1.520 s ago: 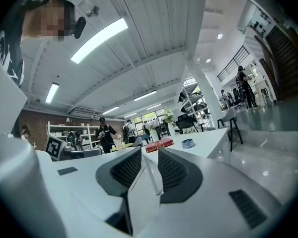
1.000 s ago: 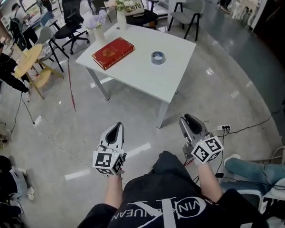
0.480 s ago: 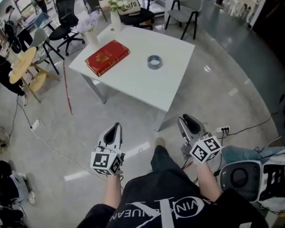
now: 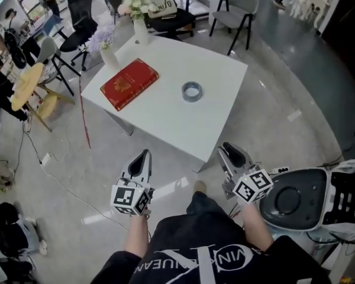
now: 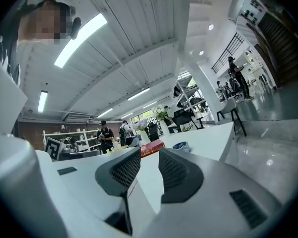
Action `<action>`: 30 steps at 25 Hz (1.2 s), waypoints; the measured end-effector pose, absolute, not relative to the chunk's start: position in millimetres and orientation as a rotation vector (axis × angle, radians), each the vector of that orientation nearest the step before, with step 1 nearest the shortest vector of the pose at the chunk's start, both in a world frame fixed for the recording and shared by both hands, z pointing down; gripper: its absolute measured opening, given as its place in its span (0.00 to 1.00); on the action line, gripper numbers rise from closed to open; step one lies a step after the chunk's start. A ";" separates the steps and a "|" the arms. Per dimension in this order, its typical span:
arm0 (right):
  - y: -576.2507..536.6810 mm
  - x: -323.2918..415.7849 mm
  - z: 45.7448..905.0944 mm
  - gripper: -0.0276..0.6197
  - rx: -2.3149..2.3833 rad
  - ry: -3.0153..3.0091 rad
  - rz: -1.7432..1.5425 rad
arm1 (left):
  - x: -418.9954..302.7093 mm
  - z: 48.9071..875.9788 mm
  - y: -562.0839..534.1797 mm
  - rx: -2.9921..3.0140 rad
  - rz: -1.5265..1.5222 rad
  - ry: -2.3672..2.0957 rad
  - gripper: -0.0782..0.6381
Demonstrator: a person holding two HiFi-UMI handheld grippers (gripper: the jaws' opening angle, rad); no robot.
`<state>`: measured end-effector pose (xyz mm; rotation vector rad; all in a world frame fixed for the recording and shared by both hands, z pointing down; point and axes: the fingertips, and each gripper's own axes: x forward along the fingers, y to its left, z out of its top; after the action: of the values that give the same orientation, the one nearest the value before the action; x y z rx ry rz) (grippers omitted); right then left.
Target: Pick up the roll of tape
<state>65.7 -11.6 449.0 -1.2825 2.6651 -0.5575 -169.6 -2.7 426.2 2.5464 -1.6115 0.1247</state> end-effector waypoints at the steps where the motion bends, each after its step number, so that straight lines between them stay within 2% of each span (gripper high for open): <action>1: -21.4 66.9 449.2 0.23 -1.273 2.666 -0.558 | -167.6 426.3 -12.1 2.546 0.127 -1.613 0.11; 14: -121.7 91.2 447.7 0.23 -1.203 2.701 -0.586 | -132.1 420.1 -113.4 2.516 0.056 -1.623 0.11; 22: -137.6 97.2 461.8 0.23 -1.187 2.625 -0.661 | -116.5 428.8 -131.4 2.533 0.194 -1.546 0.11; 30: -131.9 84.0 478.2 0.23 -1.183 2.713 -0.675 | -110.5 432.3 -140.5 2.514 0.192 -1.498 0.11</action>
<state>84.0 -131.9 478.2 -1.1833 2.7129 -0.6753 -110.5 -140.5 432.3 2.5137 -1.4985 0.1916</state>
